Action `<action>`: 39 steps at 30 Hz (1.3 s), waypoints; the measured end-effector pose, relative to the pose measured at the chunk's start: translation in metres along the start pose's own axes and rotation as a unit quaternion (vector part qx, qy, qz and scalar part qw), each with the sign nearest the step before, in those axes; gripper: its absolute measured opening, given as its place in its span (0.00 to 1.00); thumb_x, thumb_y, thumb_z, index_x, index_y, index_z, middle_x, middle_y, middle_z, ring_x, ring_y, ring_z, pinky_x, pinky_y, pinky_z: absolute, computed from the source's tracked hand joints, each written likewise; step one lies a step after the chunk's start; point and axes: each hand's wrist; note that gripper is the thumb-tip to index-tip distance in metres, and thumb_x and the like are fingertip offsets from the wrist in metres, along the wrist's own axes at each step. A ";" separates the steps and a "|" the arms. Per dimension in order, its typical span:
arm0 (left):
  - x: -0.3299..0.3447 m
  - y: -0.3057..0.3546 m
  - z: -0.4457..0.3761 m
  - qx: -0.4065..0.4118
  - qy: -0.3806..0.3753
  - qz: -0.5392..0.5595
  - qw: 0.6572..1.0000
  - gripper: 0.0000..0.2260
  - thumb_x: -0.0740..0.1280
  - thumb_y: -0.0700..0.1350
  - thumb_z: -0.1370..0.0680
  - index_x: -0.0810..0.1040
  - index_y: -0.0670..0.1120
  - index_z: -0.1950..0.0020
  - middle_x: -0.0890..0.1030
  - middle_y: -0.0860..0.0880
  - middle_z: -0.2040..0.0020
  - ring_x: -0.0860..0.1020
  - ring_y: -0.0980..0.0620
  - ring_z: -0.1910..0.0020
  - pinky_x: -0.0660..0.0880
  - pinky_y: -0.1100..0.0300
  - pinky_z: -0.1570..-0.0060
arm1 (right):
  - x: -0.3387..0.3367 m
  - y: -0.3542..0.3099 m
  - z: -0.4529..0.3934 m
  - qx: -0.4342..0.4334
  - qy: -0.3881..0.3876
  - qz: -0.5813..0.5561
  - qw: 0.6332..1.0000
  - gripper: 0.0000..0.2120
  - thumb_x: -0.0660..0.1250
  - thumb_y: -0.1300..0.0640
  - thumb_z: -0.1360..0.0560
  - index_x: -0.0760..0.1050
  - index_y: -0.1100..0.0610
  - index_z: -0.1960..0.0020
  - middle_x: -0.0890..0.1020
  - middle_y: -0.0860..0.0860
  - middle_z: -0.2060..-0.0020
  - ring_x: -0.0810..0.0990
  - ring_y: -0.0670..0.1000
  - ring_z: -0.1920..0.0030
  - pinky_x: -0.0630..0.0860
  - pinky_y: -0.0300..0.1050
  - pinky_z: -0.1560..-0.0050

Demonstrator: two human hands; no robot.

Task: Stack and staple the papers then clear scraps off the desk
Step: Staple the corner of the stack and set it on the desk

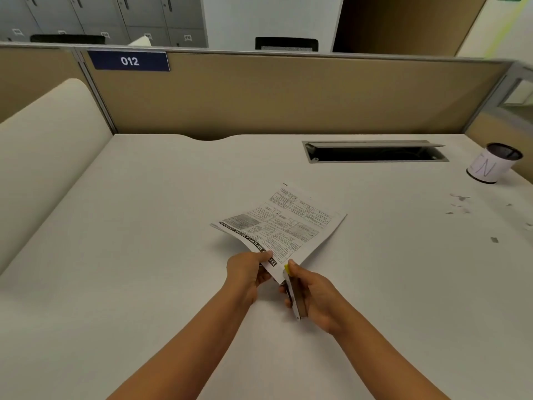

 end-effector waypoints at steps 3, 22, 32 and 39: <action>0.001 0.000 0.002 0.008 0.001 -0.003 1.000 0.04 0.67 0.31 0.28 0.77 0.39 0.59 0.82 0.43 0.63 0.80 0.48 0.67 0.77 0.63 0.76 | 0.003 -0.002 -0.001 0.000 0.016 -0.018 1.000 0.12 0.69 0.49 0.28 0.81 0.58 0.53 0.82 0.52 0.70 0.81 0.48 0.69 0.77 0.41 0.70; 0.006 0.002 -0.001 0.035 -0.010 -0.007 0.999 0.03 0.68 0.31 0.29 0.77 0.38 0.61 0.82 0.44 0.65 0.81 0.51 0.73 0.77 0.63 0.76 | 0.009 -0.004 -0.012 -0.035 0.063 -0.042 0.997 0.10 0.70 0.54 0.28 0.80 0.62 0.57 0.83 0.52 0.73 0.79 0.49 0.71 0.80 0.39 0.67; 0.007 0.007 -0.010 0.013 -0.011 0.002 1.000 0.04 0.67 0.31 0.28 0.76 0.39 0.60 0.82 0.45 0.69 0.81 0.50 0.72 0.76 0.61 0.74 | -0.015 -0.015 -0.006 0.043 0.000 -0.050 0.998 0.18 0.64 0.45 0.25 0.78 0.60 0.51 0.83 0.53 0.65 0.80 0.49 0.68 0.77 0.40 0.70; 0.005 0.011 -0.012 -0.010 -0.011 0.018 1.000 0.05 0.64 0.31 0.27 0.74 0.41 0.57 0.80 0.42 0.61 0.80 0.45 0.64 0.76 0.53 0.67 | -0.047 -0.030 -0.002 0.000 0.119 0.001 0.993 0.17 0.64 0.45 0.24 0.76 0.60 0.55 0.80 0.54 0.62 0.79 0.48 0.68 0.75 0.41 0.69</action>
Point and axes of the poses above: each hand's wrist, its own z-axis away from the middle knuckle, its own x-axis out of the palm, y = z × x
